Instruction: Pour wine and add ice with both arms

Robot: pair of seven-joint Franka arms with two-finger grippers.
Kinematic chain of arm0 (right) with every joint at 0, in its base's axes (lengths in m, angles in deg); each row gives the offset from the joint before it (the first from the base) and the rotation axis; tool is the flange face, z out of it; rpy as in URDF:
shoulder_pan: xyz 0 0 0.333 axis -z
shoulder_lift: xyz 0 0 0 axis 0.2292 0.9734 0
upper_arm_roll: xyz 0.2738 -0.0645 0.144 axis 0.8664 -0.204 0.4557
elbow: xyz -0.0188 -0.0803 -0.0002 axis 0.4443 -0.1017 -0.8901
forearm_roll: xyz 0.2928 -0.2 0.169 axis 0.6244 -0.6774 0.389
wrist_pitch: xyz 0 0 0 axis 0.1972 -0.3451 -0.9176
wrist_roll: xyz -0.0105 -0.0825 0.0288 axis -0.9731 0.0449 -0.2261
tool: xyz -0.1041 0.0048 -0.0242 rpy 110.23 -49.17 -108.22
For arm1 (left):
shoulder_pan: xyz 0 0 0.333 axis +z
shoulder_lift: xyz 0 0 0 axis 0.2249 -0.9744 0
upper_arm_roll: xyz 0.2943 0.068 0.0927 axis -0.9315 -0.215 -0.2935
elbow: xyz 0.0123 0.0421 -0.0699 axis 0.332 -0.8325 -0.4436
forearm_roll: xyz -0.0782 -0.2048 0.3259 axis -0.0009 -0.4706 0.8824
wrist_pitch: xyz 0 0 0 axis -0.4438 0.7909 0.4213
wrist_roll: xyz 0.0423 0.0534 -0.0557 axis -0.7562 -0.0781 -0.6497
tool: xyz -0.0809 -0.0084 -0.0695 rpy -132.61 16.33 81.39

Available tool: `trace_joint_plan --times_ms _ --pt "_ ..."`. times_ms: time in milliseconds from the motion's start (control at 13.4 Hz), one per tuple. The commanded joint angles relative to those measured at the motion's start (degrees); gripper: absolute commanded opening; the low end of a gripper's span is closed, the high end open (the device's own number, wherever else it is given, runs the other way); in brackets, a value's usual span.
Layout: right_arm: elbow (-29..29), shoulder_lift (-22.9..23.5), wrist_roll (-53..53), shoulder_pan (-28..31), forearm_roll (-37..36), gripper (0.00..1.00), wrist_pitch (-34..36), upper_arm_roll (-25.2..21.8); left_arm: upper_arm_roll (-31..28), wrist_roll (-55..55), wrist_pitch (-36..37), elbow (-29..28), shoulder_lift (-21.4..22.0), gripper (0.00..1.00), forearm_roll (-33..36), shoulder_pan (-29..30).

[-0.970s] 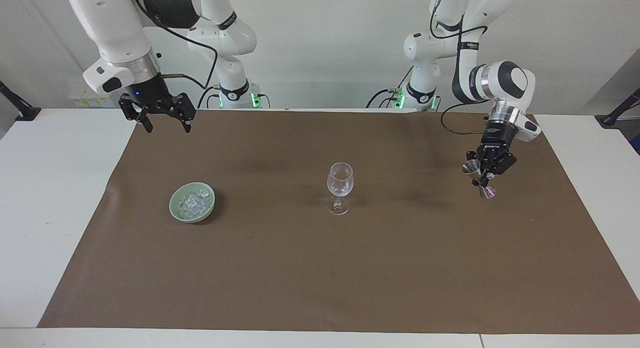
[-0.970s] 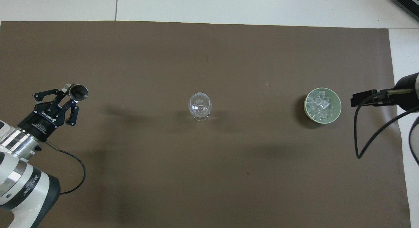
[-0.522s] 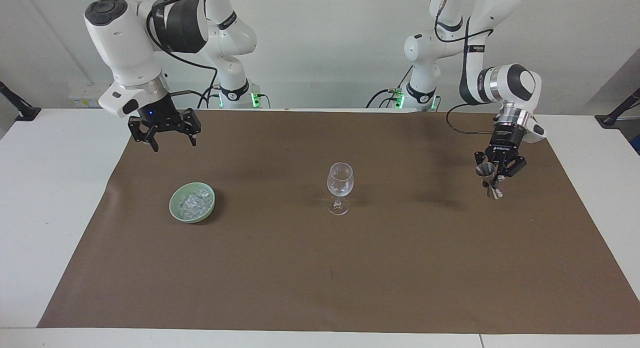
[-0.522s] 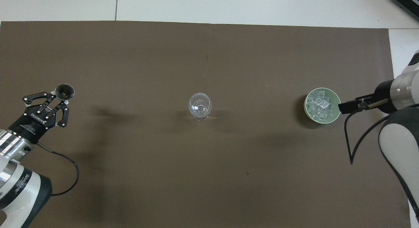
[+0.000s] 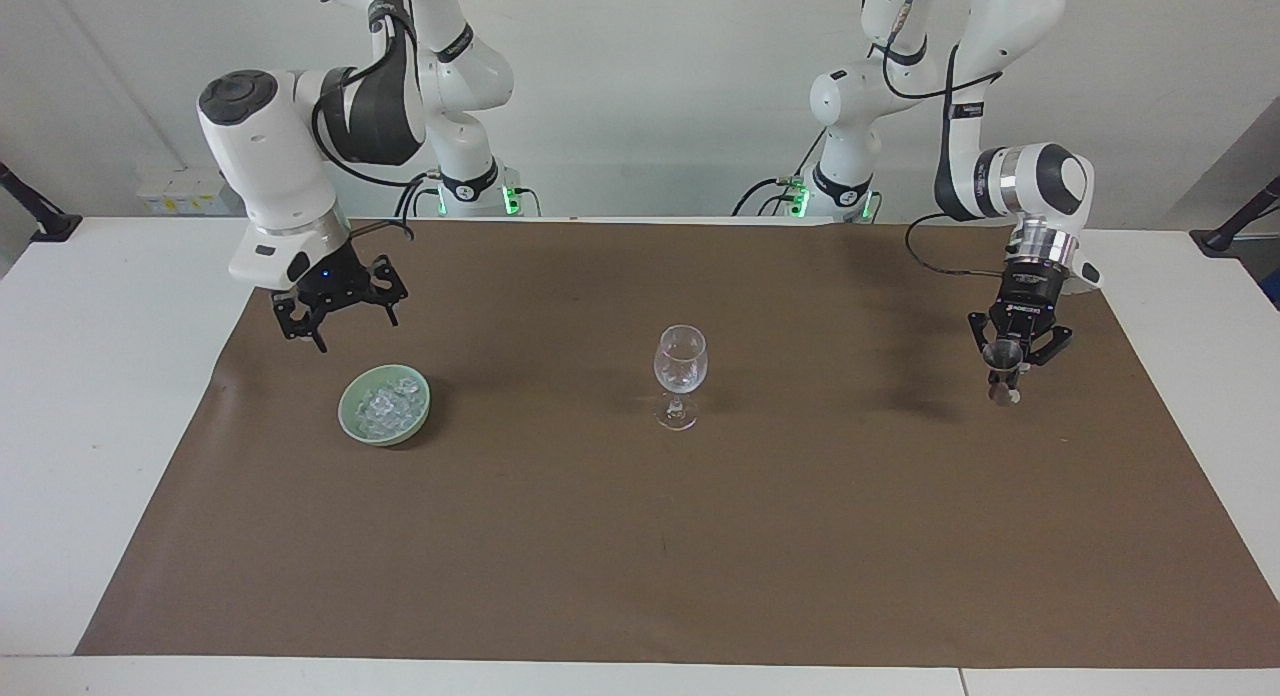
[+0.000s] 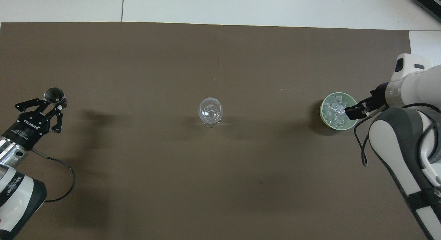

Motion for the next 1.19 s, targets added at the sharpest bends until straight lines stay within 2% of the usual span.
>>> trace_joint_plan --times_ms 0,298,671,895,1119 --pt "2.5 2.4 -6.3 0.4 1.6 1.00 -5.1 -1.5 0.3 -3.3 1.4 4.0 -3.8 0.00 1.1 1.6" --pt "2.5 6.4 -8.5 0.5 4.3 1.00 -6.8 -1.9 0.3 -3.6 3.2 8.1 -9.2 0.00 1.1 3.6" --pt "2.8 8.2 -9.9 0.5 5.2 1.00 -6.9 -1.9 0.4 -4.5 3.3 11.1 -12.7 0.00 1.1 3.6" --pt "3.5 8.7 -11.1 0.5 5.2 0.85 -8.8 -1.9 0.4 -6.0 3.4 13.1 -15.3 0.00 0.9 3.6" --pt "3.5 9.5 -10.9 0.5 5.4 0.82 -9.4 -1.9 0.4 -7.2 4.0 14.1 -16.7 0.00 0.8 3.9"
